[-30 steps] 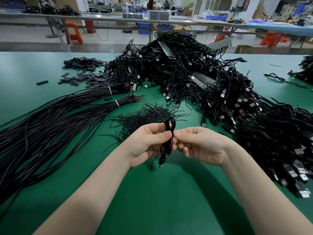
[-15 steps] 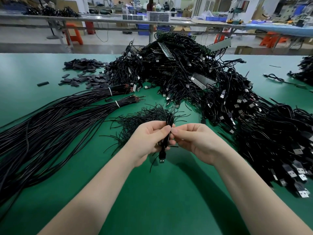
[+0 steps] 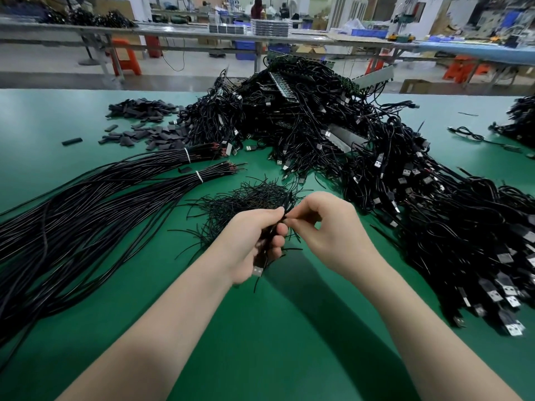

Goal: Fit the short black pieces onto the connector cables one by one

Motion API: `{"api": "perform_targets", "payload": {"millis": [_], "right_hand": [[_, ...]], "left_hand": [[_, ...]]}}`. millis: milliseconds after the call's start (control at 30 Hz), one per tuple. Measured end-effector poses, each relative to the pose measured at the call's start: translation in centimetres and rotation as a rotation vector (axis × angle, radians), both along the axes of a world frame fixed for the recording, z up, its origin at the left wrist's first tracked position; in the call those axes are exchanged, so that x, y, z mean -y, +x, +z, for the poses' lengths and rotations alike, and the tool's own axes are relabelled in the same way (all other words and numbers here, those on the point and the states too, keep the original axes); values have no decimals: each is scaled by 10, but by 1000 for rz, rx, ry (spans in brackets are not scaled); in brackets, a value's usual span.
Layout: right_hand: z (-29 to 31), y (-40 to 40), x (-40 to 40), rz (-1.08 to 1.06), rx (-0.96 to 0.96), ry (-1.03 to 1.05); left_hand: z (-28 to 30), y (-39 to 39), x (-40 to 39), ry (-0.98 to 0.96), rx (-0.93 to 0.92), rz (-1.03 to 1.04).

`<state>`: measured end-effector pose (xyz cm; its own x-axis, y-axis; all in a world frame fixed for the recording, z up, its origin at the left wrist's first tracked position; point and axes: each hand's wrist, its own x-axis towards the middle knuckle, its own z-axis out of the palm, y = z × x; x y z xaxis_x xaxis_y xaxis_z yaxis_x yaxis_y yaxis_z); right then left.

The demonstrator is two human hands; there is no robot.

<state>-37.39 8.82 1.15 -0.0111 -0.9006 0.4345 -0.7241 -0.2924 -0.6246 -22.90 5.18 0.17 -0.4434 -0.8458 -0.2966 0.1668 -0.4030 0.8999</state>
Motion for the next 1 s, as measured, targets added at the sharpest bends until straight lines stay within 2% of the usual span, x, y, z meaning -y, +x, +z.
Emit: {"api": "perform_targets", "payload": {"millis": [100,167,267,500,600,767,933,1000], "right_hand": [[3,2,-3,115,-280,-137],[6,1,-3,161,-348,-137],[9,-2,-3,192,-313,-95],[8,1,-4,236,-278,-145],[7,-4,-3,208,-191,-118],[5,-8,0,156,-156,-78],[3,-11,0,122,-163,-60],[3,-12,0,101,-160,-66]], "left_hand": [[1,5,4,224,-111,-72],[-2,5,5,239,-114,-101],[-5,6,6,163,-62,-98],[-4,8,7,167,-50,-122],[-6,5,5,16,-38,-106],[-14,2,1,-440,135,-120],[-18,1,5,-606,252,-90],[-22,1,6,-676,388,-28]]}}
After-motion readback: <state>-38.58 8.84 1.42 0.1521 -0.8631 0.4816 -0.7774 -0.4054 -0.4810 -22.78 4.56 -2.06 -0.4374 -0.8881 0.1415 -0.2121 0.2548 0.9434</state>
